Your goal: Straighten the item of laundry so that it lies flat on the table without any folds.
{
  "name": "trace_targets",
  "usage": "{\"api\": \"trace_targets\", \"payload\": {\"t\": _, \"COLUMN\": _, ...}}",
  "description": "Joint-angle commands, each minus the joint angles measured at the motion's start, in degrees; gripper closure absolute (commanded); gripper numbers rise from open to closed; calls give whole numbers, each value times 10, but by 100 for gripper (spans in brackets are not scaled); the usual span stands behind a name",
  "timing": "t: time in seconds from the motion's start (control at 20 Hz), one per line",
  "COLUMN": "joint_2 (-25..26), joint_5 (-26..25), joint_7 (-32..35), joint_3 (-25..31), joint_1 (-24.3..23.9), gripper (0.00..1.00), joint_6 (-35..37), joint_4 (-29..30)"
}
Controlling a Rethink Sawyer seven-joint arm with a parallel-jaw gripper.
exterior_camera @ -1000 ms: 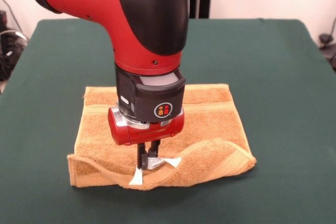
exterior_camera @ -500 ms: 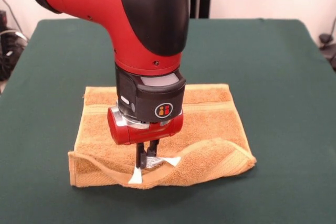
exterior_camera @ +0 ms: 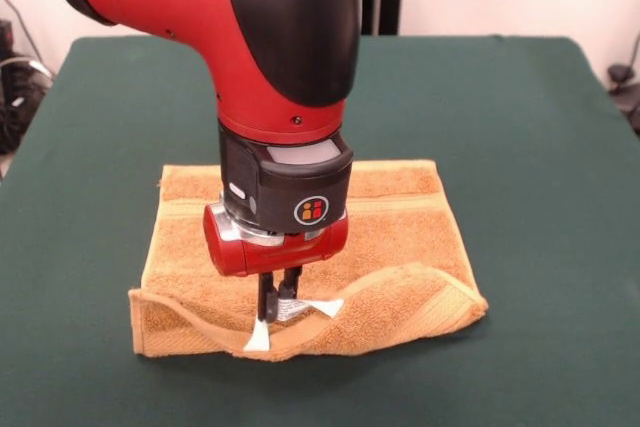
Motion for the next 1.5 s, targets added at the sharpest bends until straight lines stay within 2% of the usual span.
{"api": "trace_targets", "payload": {"t": 0.05, "joint_2": 23, "joint_5": -14, "joint_7": -34, "joint_3": 32, "joint_1": 3, "gripper": 100, "joint_6": 30, "joint_4": 16}}
{"api": "trace_targets", "payload": {"t": 0.2, "joint_2": 31, "joint_5": -21, "joint_7": -23, "joint_3": 14, "joint_1": 9, "gripper": 100, "joint_6": 47, "joint_4": 2}}
{"api": "trace_targets", "payload": {"t": 0.3, "joint_2": 26, "joint_5": -16, "joint_7": -26, "joint_3": 25, "joint_1": 6, "gripper": 100, "joint_6": 33, "joint_4": 14}}
{"api": "trace_targets", "payload": {"t": 0.9, "joint_2": 34, "joint_5": -22, "joint_7": -10, "joint_3": 8, "joint_1": 15, "gripper": 100, "joint_6": 35, "joint_4": 7}}
{"api": "trace_targets", "payload": {"t": 1.0, "joint_2": 31, "joint_5": -10, "joint_7": 1, "joint_3": 18, "joint_1": 12, "gripper": 100, "joint_6": 26, "joint_4": 14}}
{"api": "trace_targets", "payload": {"t": 1.05, "joint_2": 29, "joint_5": -4, "joint_7": 7, "joint_3": 22, "joint_1": 11, "gripper": 0, "joint_6": 22, "joint_4": 18}}
{"api": "trace_targets", "payload": {"t": 1.5, "joint_2": 34, "joint_5": 1, "joint_7": 10, "joint_3": 26, "joint_1": 6, "gripper": 0, "joint_6": 36, "joint_4": 7}}
